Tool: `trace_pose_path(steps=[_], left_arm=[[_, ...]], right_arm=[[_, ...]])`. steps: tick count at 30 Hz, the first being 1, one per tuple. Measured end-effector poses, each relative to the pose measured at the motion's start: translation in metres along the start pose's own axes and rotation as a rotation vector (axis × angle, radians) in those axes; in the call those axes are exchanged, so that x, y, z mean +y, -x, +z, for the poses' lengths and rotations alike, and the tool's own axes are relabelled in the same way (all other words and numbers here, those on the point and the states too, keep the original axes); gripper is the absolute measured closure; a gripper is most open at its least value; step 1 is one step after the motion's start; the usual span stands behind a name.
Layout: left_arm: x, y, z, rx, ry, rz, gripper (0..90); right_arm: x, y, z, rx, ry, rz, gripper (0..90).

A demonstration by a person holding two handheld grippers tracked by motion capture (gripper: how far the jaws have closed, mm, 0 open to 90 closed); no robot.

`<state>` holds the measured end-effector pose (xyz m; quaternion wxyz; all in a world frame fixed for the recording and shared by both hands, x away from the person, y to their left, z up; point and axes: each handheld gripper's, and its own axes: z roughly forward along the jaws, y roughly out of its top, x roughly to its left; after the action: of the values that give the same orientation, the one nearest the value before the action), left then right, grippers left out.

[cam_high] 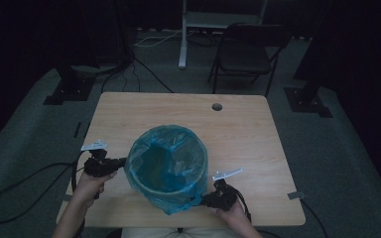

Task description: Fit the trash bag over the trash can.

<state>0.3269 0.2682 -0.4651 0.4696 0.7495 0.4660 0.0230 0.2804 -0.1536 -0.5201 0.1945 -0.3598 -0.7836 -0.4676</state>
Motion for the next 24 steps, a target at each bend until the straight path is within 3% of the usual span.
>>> trace_pose_path(steps=[2, 5, 7, 9, 12, 13, 14, 16, 18, 19, 20, 24], left_arm=[[0.000, 0.000, -0.001, -0.005, 0.006, -0.002, 90.0], [0.000, 0.001, -0.002, 0.020, -0.001, 0.009, 90.0], [0.000, 0.001, -0.003, 0.026, 0.005, 0.013, 90.0], [0.000, -0.001, -0.004, 0.030, 0.005, 0.009, 90.0], [-0.003, -0.002, -0.003, -0.013, 0.012, -0.001, 90.0], [-0.004, -0.001, -0.003, -0.046, 0.015, -0.003, 89.8], [-0.005, -0.001, -0.002, -0.051, 0.014, -0.007, 88.2], [-0.005, 0.003, 0.000, -0.036, 0.000, 0.010, 88.2], [-0.004, 0.005, 0.002, -0.031, -0.011, 0.021, 88.4], [-0.004, 0.005, 0.002, -0.031, -0.011, 0.021, 88.5], [-0.002, 0.008, 0.004, -0.041, -0.018, 0.031, 88.4], [-0.001, 0.010, 0.006, -0.048, -0.019, 0.038, 88.4]], right_arm=[[0.003, 0.000, -0.008, -0.013, 0.014, -0.006, 71.9], [0.008, -0.003, -0.029, -0.027, 0.055, -0.008, 63.1], [0.010, -0.002, -0.041, -0.044, 0.044, -0.014, 58.4], [0.007, -0.001, -0.051, -0.106, 0.051, -0.024, 56.5], [0.000, 0.011, -0.064, -0.202, 0.044, 0.012, 56.6], [0.000, 0.014, -0.068, -0.223, 0.050, 0.022, 56.6], [0.002, 0.018, -0.076, -0.240, 0.083, 0.039, 56.1], [0.010, 0.019, -0.087, -0.245, 0.159, 0.049, 55.0], [0.024, 0.013, -0.098, -0.262, 0.240, 0.030, 52.3], [0.024, 0.013, -0.098, -0.262, 0.240, 0.030, 52.3], [0.049, -0.001, -0.108, -0.202, 0.339, -0.005, 51.9], [0.079, -0.023, -0.102, -0.170, 0.367, -0.086, 52.2]])
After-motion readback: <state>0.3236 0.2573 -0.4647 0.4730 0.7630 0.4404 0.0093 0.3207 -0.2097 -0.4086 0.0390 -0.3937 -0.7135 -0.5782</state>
